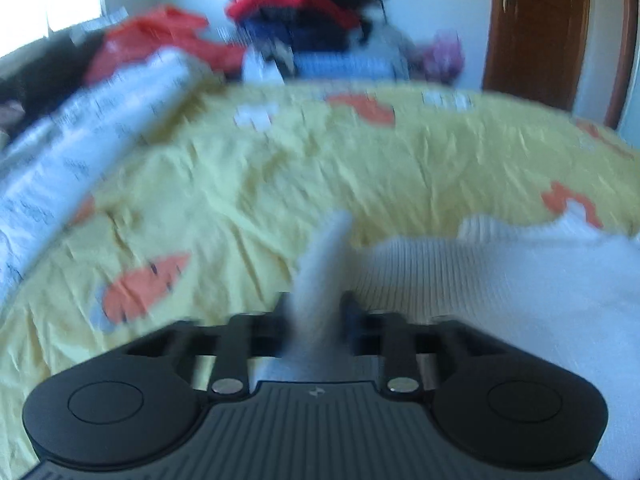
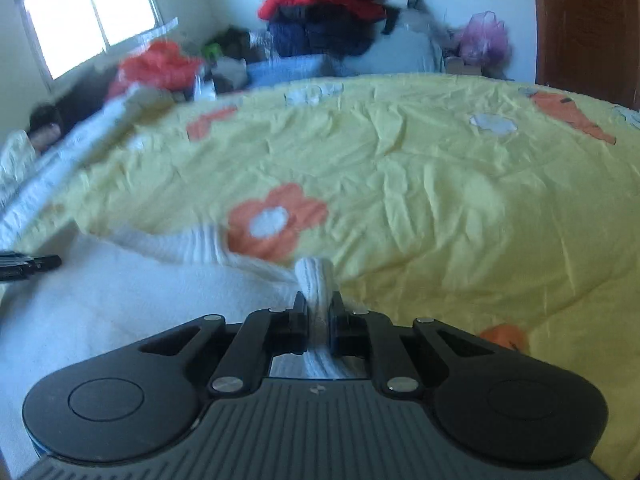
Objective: Fold small clothes
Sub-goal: 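Roll the sweater edge further over the body with both grippers and open, then reach the left gripper to the rolled sweater and close on it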
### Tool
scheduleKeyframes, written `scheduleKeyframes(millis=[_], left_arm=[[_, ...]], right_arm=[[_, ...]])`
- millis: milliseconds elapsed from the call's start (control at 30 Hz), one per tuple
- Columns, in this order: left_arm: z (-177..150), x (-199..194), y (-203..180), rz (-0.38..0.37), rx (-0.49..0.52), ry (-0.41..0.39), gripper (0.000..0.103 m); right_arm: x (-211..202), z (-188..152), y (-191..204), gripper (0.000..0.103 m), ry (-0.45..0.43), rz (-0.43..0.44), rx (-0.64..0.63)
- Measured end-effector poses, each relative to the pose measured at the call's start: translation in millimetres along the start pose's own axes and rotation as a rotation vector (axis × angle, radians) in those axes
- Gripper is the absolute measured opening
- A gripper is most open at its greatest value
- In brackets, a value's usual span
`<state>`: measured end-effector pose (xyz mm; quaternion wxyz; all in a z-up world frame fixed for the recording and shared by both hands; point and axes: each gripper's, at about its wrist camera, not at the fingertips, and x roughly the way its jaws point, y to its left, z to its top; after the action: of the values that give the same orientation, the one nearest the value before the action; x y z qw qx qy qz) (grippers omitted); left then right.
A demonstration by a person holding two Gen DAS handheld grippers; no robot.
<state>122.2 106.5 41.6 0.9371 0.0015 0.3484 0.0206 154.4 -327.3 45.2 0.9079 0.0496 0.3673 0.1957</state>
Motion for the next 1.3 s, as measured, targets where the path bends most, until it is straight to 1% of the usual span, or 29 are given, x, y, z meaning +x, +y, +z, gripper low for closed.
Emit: scheduleKeyframes(millis=[67, 100, 133, 167, 200, 233, 300, 367, 433, 467, 500, 533, 567, 600, 633, 667, 733, 800, 833, 867, 900, 933, 967, 1033, 1067, 1133, 1233, 1267, 1300], left_arm=[[-0.8, -9.0, 9.8, -0.007, -0.08, -0.075, 0.015], [-2.3, -5.6, 11.7, -0.004, -0.09, -0.077, 0.015], [-6.5, 4.7, 11.4, 0.014, -0.087, -0.037, 0.015], [-11.9, 14.3, 10.0, 0.04, -0.084, -0.007, 0.015], [-7.7, 15.8, 8.0, 0.047, -0.081, -0.021, 0.015], [-6.1, 15.3, 5.6, 0.057, -0.074, -0.019, 0.015], [-5.5, 12.4, 3.1, 0.075, -0.057, -0.025, 0.019], [-4.6, 1.5, 2.6, 0.088, -0.052, -0.043, 0.026], [-4.7, -18.7, 0.7, 0.13, -0.039, -0.089, 0.029], [-6.2, -33.4, -1.5, 0.166, -0.034, -0.133, 0.034], [-8.3, -44.0, -2.1, 0.181, -0.033, -0.174, 0.039], [-9.4, -54.5, -4.4, 0.175, -0.03, -0.216, 0.053], [-9.4, -62.6, -8.0, 0.154, -0.025, -0.255, 0.073], [-7.0, -65.4, -13.4, 0.127, -0.01, -0.279, 0.079], [-4.4, -65.2, -22.2, 0.103, 0.015, -0.288, 0.082], [-1.4, -61.8, -31.2, 0.088, 0.043, -0.284, 0.082], [4.9, -44.3, -52.0, 0.069, 0.108, -0.25, 0.082], [5.6, -20.6, -65.3, 0.102, 0.161, -0.214, 0.082], [5.2, -5.7, -67.7, 0.127, 0.179, -0.175, 0.082], [2.1, 8.6, -66.4, 0.145, 0.19, -0.129, 0.082], [1.0, 25.2, -62.2, 0.16, 0.19, -0.043, 0.083], [3.4, 30.9, -52.3, 0.13, 0.144, -0.009, 0.083], [5.3, 30.4, -40.5, 0.091, 0.076, -0.01, 0.084], [6.5, 35.3, -25.4, 0.045, 0.007, 0.014, 0.084], [5.7, 35.1, -23.3, 0.034, -0.004, 0.014, 0.085], [5.4, 36.5, -25.0, 0.04, 0.006, 0.012, 0.086], [4.7, 35.7, -29.1, 0.064, 0.022, 0.002, 0.086], [5.1, 37.2, -29.3, 0.067, 0.025, 0.0, 0.086], [5.1, 37.5, -28.7, 0.066, 0.024, 0.0, 0.086]], right_arm=[[-14.9, 6.3, -0.9, 0.013, -0.099, 0.004, 0.013], [-20.0, 9.2, -7.2, 0.012, -0.144, 0.02, 0.051], [-19.7, 10.1, -15.0, 0.012, -0.162, 0.024, 0.088], [-9.2, 7.0, -23.0, 0.012, -0.125, 0.007, 0.118], [3.8, 1.5, -26.1, 0.012, -0.072, -0.019, 0.125], [13.1, -3.8, -25.9, 0.012, -0.04, -0.036, 0.116], [14.7, -9.6, -23.2, 0.014, -0.052, -0.052, 0.125], [7.4, -8.8, -22.9, 0.041, -0.054, -0.073, 0.165], [-8.4, -8.8, -20.6, 0.057, -0.069, -0.109, 0.183], [-17.6, -7.9, -19.2, 0.057, -0.096, -0.119, 0.175], [-32.1, -9.1, -17.0, 0.057, -0.133, -0.122, 0.16], [-48.3, -11.8, -11.9, 0.058, -0.182, -0.124, 0.144], [-62.8, -15.6, -5.0, 0.063, -0.239, -0.107, 0.138], [-66.7, -16.4, -1.4, 0.067, -0.264, -0.08, 0.143], [-67.9, -17.3, 6.6, 0.076, -0.268, -0.043, 0.146], [-62.8, -17.0, 13.9, 0.084, -0.251, -0.029, 0.141], [-43.3, -15.6, 33.0, 0.084, -0.208, -0.037, 0.097], [-21.8, -16.6, 48.5, 0.084, -0.185, -0.086, 0.032], [-9.3, -18.2, 53.4, 0.083, -0.163, -0.135, -0.006], [1.1, -19.7, 53.2, 0.083, -0.126, -0.177, -0.016], [7.1, -20.0, 49.1, 0.081, -0.077, -0.194, -0.002], [11.7, -20.1, 41.6, 0.079, -0.037, -0.188, 0.03], [9.9, -20.0, 33.2, 0.078, -0.041, -0.164, 0.049], [9.1, -20.7, 23.1, 0.077, -0.035, -0.144, 0.027], [7.6, -21.3, 19.7, 0.078, -0.039, -0.127, 0.031], [8.0, -23.0, 21.5, 0.078, -0.04, -0.126, 0.03], [6.6, -18.9, 36.5, 0.077, -0.033, -0.196, -0.033], [4.9, -16.5, 47.9, 0.079, -0.053, -0.237, -0.056], [-1.9, -14.9, 57.9, 0.08, -0.094, -0.268, -0.069]])
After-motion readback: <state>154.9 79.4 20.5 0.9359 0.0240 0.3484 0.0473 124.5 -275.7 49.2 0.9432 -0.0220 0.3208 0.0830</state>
